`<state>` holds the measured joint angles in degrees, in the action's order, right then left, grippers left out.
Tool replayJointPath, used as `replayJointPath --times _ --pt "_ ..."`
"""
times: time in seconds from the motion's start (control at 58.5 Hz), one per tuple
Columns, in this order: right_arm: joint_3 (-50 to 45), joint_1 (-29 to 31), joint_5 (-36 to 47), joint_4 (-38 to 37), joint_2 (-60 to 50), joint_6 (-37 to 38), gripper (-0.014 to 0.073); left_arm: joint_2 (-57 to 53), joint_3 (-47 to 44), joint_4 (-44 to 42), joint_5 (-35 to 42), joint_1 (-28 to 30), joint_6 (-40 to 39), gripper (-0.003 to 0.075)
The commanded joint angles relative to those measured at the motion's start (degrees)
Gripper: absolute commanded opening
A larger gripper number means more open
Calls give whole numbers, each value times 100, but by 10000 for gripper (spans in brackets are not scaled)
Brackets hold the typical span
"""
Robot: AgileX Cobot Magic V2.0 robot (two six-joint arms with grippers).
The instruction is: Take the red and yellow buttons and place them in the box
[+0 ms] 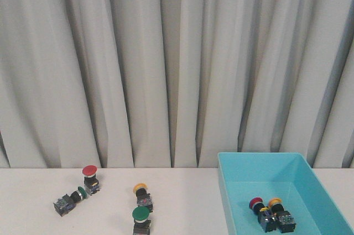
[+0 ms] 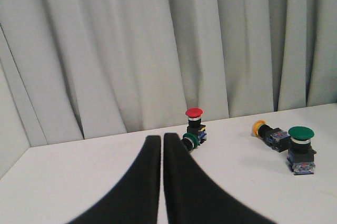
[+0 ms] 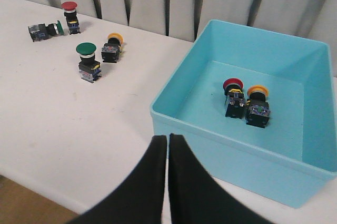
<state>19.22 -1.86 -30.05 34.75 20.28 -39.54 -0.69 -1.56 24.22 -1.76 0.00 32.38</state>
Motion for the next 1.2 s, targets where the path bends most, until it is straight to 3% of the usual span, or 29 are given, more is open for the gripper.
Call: replayJointPath --times 0.0,1.179 --pt "156 8 313 134 37 -57 -4 -84 -27 31 360 -7 -8 -6" --pt "156 8 307 134 37 -57 -4 -79 -27 31 274 -7 -8 -6"
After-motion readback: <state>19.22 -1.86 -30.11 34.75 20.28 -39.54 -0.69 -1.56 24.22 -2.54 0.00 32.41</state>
